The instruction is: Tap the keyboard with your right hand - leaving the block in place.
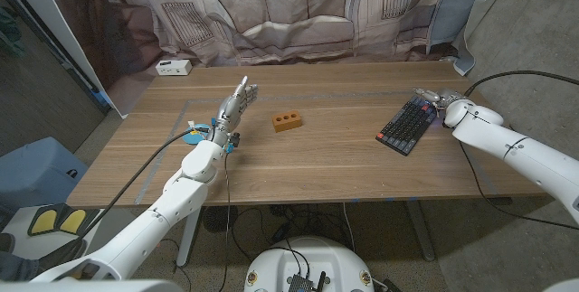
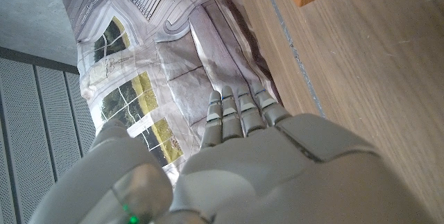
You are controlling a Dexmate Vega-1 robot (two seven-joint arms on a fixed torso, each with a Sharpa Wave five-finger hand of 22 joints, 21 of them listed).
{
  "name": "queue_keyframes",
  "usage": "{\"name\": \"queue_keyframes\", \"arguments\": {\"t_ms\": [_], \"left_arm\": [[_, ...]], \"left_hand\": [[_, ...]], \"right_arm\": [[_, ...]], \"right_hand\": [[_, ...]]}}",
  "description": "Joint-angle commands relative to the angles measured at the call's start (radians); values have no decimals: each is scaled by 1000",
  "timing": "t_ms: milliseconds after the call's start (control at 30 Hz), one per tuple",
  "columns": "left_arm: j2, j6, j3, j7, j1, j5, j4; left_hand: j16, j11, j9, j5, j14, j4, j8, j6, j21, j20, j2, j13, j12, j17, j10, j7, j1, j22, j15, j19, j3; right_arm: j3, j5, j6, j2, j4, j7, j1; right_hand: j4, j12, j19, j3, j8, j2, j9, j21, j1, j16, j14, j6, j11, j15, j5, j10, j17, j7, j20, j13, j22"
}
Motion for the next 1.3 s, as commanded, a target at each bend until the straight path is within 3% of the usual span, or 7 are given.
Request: {"name": "queue_keyframes", "arguments": {"t_ms": [33,1300], "left_arm": [[8,21,-5,20,9,8,-26],[-13,22,4,18,-12,1,11]], "left_hand": [[0,-3,3,0,3,-2,-2,4,-1,4,-2,-1,-2,2,1,-2,3,3,3,10,-2],[0,-4,3,-1,6,-5,-2,10,-15,4,2,-1,-1,2,9,-3,3,4,2,10,-4]], "right_arm": [[-29,-10,21,12,50,31,35],[-57,-23,7,37,107,43,59]], "right_hand": [[5,7,-68,3,-4,10,2,11,7,3,-130,-2,-5,-1,8,-8,-1,-5,3,0,3],[-7,19,-56,6,4,6,2,18,28,10,-110,33,-11,1,8,19,-8,-6,12,-1,2]]}}
